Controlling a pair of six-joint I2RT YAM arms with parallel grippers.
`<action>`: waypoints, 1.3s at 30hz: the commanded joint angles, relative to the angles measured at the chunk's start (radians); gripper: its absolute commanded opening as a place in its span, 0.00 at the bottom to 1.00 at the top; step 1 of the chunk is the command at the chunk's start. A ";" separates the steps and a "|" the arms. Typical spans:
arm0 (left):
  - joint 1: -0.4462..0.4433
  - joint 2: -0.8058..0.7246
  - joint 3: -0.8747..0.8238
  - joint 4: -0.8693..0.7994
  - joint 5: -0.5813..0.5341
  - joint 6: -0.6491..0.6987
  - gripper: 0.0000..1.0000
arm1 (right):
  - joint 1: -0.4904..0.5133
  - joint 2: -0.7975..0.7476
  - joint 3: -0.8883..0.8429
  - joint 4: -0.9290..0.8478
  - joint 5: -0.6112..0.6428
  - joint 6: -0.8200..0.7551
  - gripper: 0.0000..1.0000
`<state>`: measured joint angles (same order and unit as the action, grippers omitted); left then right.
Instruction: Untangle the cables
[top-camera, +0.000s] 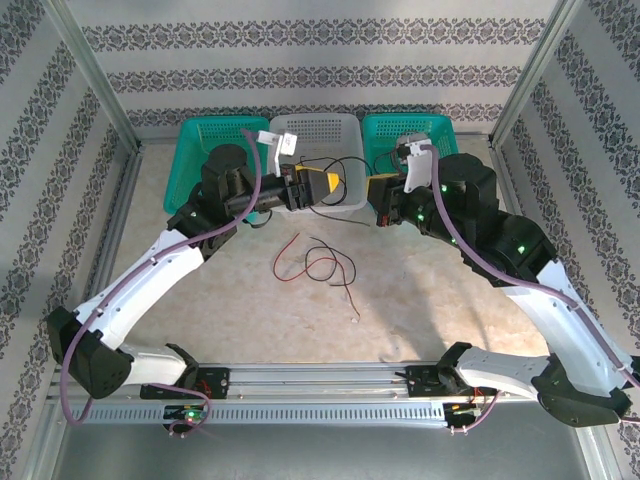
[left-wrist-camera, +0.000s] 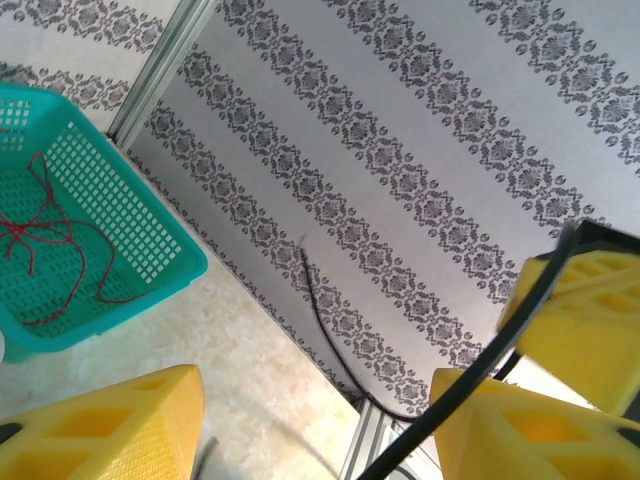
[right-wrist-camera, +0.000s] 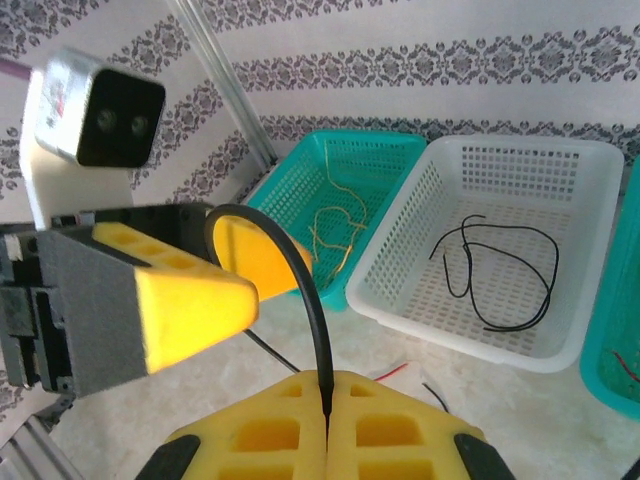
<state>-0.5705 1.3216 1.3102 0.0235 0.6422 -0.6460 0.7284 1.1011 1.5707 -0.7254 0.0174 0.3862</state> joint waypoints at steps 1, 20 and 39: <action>-0.011 0.008 0.059 -0.009 0.038 0.068 0.60 | -0.005 -0.003 -0.027 0.015 -0.024 0.006 0.00; -0.003 0.101 0.094 0.064 0.155 -0.008 0.00 | -0.041 0.014 -0.011 0.018 -0.034 0.011 0.07; 0.073 0.098 0.126 -0.109 -0.159 -0.248 0.00 | 0.064 0.035 -0.165 0.156 -0.178 0.037 0.88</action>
<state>-0.5083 1.4254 1.4014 -0.0673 0.5041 -0.8272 0.7727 1.1061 1.4380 -0.6388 -0.0963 0.3977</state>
